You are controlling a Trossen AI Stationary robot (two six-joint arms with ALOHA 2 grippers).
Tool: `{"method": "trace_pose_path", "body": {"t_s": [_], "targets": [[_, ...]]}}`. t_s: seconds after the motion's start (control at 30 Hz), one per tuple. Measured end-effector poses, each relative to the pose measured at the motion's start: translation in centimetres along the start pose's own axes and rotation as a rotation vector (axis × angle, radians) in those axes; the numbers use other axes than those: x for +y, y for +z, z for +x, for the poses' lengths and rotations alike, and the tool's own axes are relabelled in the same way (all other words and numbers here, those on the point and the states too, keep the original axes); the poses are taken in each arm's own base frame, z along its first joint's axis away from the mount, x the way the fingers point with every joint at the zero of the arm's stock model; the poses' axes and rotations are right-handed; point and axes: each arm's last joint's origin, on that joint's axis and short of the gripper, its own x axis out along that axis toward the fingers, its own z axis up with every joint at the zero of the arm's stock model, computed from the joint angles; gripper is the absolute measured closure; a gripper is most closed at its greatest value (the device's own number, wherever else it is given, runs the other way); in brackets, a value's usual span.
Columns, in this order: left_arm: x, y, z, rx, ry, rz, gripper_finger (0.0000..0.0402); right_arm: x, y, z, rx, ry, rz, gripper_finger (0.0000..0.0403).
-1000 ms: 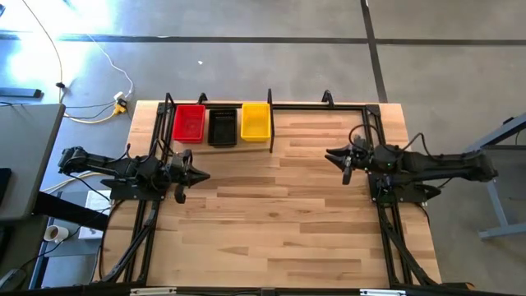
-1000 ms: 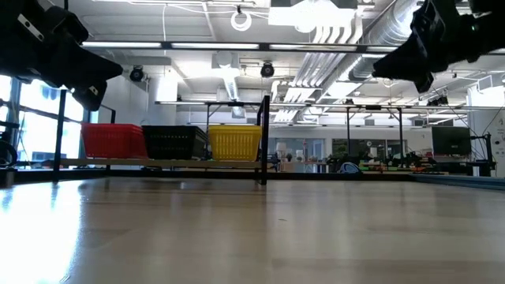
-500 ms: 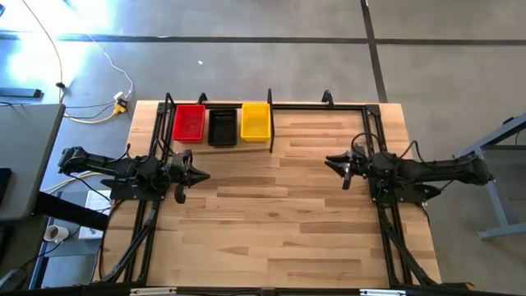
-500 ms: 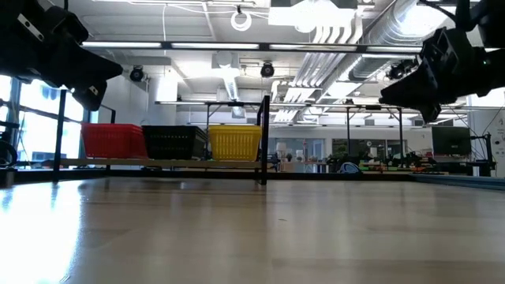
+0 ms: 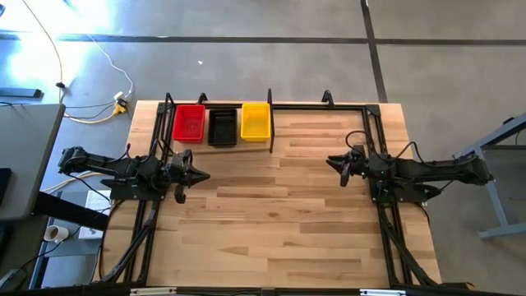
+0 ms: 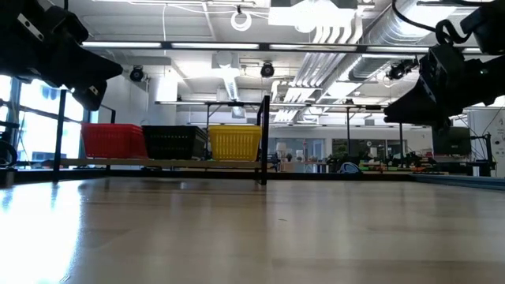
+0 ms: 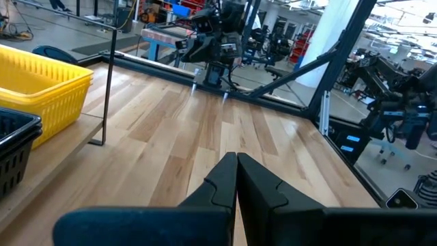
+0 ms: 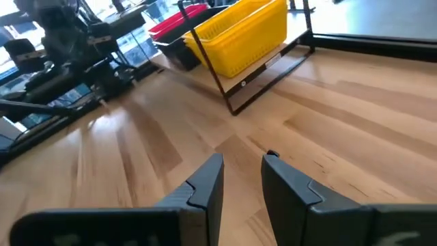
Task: Stack baskets on shelf by color
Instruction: Return to Home Position
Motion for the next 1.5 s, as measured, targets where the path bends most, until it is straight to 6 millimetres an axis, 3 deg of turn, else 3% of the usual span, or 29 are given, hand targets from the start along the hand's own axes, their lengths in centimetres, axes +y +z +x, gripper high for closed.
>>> {"method": "trace_pose_path", "body": {"t_s": [0.4,1.5], "targets": [[0.00,0.00,0.00,0.000,0.000,0.000,0.0401,0.15,-0.11,-0.01,0.031,0.057,-0.168,0.0316],[0.00,0.00,0.00,0.000,0.000,0.000,0.0401,0.16,-0.10,-0.02,0.032,0.058,-0.160,0.0316]]}}
